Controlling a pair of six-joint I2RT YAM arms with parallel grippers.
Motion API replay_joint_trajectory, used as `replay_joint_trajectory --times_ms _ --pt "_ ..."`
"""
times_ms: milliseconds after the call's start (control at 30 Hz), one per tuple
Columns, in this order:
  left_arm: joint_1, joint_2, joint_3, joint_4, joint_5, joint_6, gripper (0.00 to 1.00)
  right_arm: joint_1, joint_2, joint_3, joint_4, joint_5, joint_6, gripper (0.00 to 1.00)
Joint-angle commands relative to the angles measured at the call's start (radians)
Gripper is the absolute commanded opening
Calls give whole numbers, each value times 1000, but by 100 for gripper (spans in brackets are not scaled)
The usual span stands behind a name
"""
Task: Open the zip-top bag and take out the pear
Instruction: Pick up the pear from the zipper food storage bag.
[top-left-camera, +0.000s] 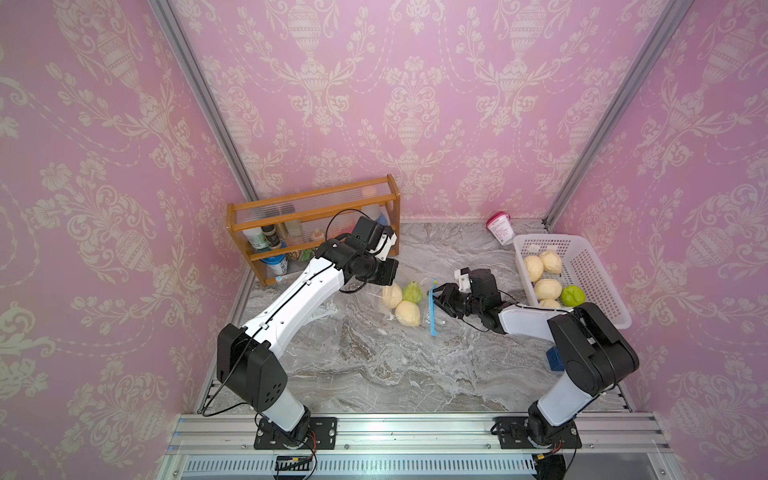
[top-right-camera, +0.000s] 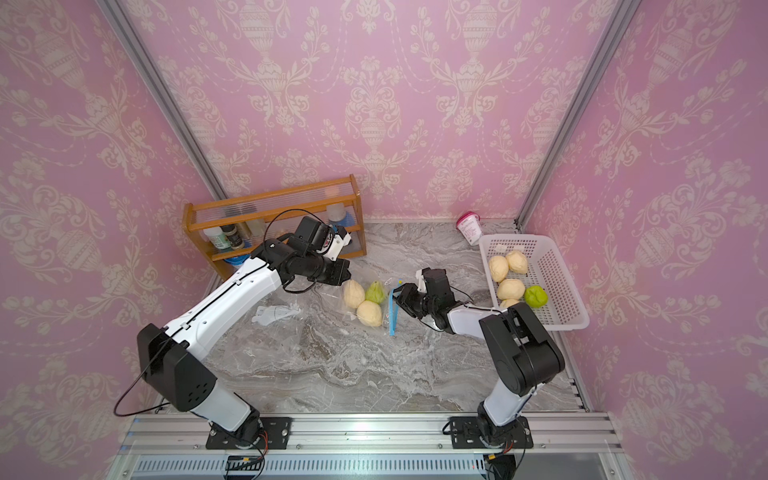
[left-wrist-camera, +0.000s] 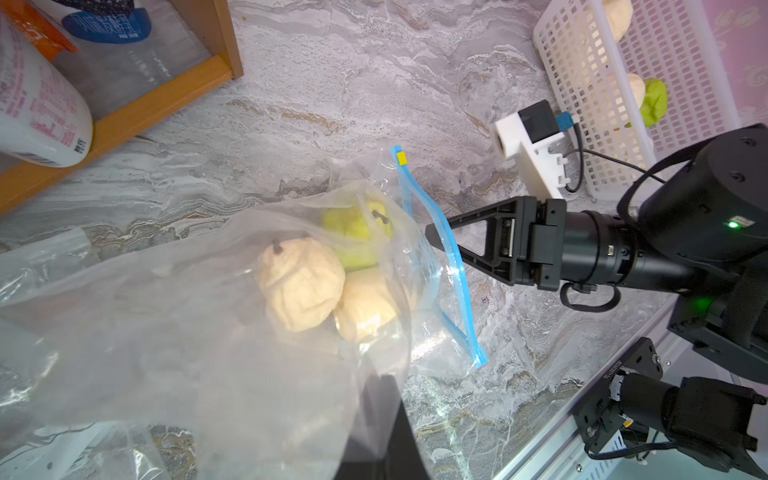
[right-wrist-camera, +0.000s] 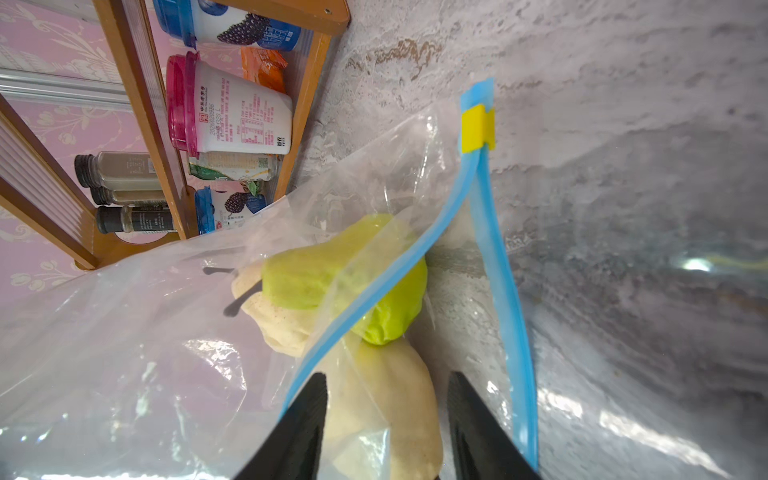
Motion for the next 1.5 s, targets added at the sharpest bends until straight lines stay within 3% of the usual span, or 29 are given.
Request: replay_joint_trajectory --times_ms 0,267,400,600,733,867,1033,1100,1200,1233,1333,1467 --pt "3 12 -31 -41 -87 -18 0 7 -72 15 -189 67 -151 50" --pt "22 38 -123 -14 -142 -36 0 18 -95 95 -434 10 -383 47" --pt "36 57 -137 -44 -186 -33 0 22 -107 80 -454 38 -358 39" --pt "65 43 -172 -57 -225 -26 0 29 -177 31 -460 87 -305 35" --pt "79 36 -188 -48 -212 -28 0 29 -204 17 -456 102 -290 21" --pt "83 38 -197 -31 -199 -32 0 37 -156 24 -353 62 -243 12" --pt "91 41 -195 -42 -220 -29 0 70 -45 76 -255 30 -211 11" --pt "96 27 -184 -60 -239 -17 12 81 2 105 -240 12 -217 14" --pt "104 -11 -153 -97 -255 7 44 91 51 137 -239 -14 -239 22" --pt "104 -22 -134 -119 -249 18 49 92 59 141 -236 -20 -246 26" --pt "103 -53 -92 -153 -149 28 55 98 73 147 -224 -47 -265 33" --pt "74 -76 -131 -106 60 -55 52 110 70 152 -228 -53 -282 37"
